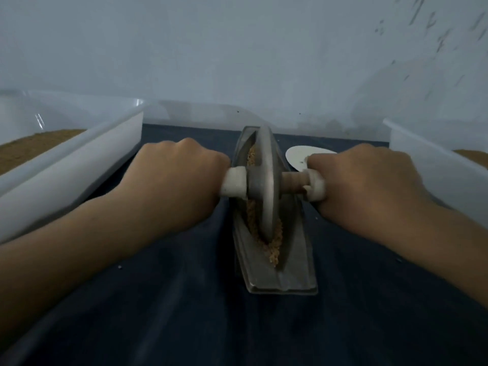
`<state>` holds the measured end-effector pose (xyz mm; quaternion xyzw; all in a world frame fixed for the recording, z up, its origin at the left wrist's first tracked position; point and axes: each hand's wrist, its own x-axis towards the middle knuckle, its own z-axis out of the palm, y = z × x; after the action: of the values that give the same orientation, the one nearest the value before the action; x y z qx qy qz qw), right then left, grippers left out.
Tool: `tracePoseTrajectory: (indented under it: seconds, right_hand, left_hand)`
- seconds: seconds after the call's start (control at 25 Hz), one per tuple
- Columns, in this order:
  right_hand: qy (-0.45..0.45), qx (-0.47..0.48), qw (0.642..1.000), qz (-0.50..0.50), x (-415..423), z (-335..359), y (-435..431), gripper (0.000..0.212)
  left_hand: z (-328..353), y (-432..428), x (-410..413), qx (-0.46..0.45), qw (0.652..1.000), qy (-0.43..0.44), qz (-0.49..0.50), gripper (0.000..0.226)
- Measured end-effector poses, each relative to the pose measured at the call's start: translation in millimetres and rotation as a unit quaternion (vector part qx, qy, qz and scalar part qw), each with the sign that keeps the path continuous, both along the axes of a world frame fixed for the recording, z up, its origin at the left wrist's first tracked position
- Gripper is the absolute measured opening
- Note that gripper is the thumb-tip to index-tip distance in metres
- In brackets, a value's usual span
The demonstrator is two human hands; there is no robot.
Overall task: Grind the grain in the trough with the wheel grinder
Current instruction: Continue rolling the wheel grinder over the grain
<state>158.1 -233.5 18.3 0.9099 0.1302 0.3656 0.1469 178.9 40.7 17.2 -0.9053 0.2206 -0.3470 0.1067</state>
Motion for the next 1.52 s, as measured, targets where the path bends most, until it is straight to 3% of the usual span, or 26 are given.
tracePoseTrajectory:
  seconds: [0.16,0.24,0.36,0.52,0.6,0.68,0.76,0.84,0.88,0.96,1.04,1.16,1.28,1.32,1.36,1.44,1.52]
  right_hand:
    - [0.091,0.061,0.991,-0.079,42.6,6.4,21.3,0.014]
    - [0.129,0.094,0.982,-0.097,63.5,18.5,33.1,0.007]
    - [0.165,0.048,0.982,-0.074,51.6,25.9,25.9,0.006]
    - [0.039,-0.009,0.999,-0.020,4.2,5.6,2.0,0.027]
    - [0.048,0.017,0.998,-0.045,16.9,1.4,8.7,0.023]
    - [0.101,0.104,0.987,-0.072,41.9,4.8,22.2,0.011]
    - [0.161,0.169,0.969,-0.078,61.9,9.7,27.0,0.012]
    - [0.206,0.156,0.964,-0.065,55.3,10.0,19.3,0.011]
    - [0.186,0.119,0.974,-0.047,43.0,5.4,11.5,0.012]
    - [0.042,0.037,0.998,-0.008,12.2,-5.4,-2.0,0.022]
    - [-0.045,0.011,0.999,0.011,-4.3,-7.5,-6.2,0.027]
    - [0.038,0.036,0.997,-0.049,25.3,-4.0,11.2,0.024]
    - [0.175,0.182,0.963,-0.091,64.9,11.3,25.3,0.012]
    - [0.192,0.187,0.960,-0.085,67.1,10.0,23.0,0.012]
    - [0.184,0.159,0.967,-0.073,59.7,7.4,18.2,0.011]
    - [0.072,0.061,0.995,-0.022,27.7,-2.8,5.8,0.017]
    - [-0.017,0.022,1.000,0.000,1.3,-5.4,0.1,0.024]
  left_hand:
    - [4.2,-27.4,37.9,0.001,0.995,0.033,0.093,0.006]
    - [14.0,-39.2,56.7,-0.023,0.991,0.067,0.116,0.013]
    - [11.8,-27.4,44.2,-0.029,0.989,0.109,0.091,0.010]
    - [1.3,-2.1,5.6,0.012,0.999,0.034,-0.009,0.013]
    - [3.5,-11.8,15.4,0.039,0.999,0.005,0.029,0.011]
    - [11.7,-33.0,37.4,0.015,0.995,0.023,0.092,0.006]
    - [26.6,-49.5,55.2,0.022,0.991,0.059,0.116,0.016]
    - [33.1,-48.7,51.1,0.053,0.991,0.076,0.094,0.016]
    - [30.5,-40.2,40.3,0.067,0.993,0.071,0.066,0.013]
    - [16.0,-17.9,13.3,0.071,0.996,0.055,-0.016,0.014]
    - [9.3,-3.8,-1.2,0.069,0.996,0.048,-0.040,0.022]
    - [14.5,-21.7,25.1,0.055,0.997,0.039,0.040,0.011]
    - [35.9,-52.0,59.7,0.056,0.992,0.064,0.096,0.018]
    - [39.8,-53.6,62.7,0.069,0.990,0.076,0.093,0.018]
    - [38.8,-48.4,56.9,0.074,0.991,0.076,0.077,0.016]
    - [19.4,-28.1,31.4,0.068,0.997,0.042,0.014,0.013]
    - [2.7,-13.2,11.6,0.057,0.998,0.017,-0.034,0.030]
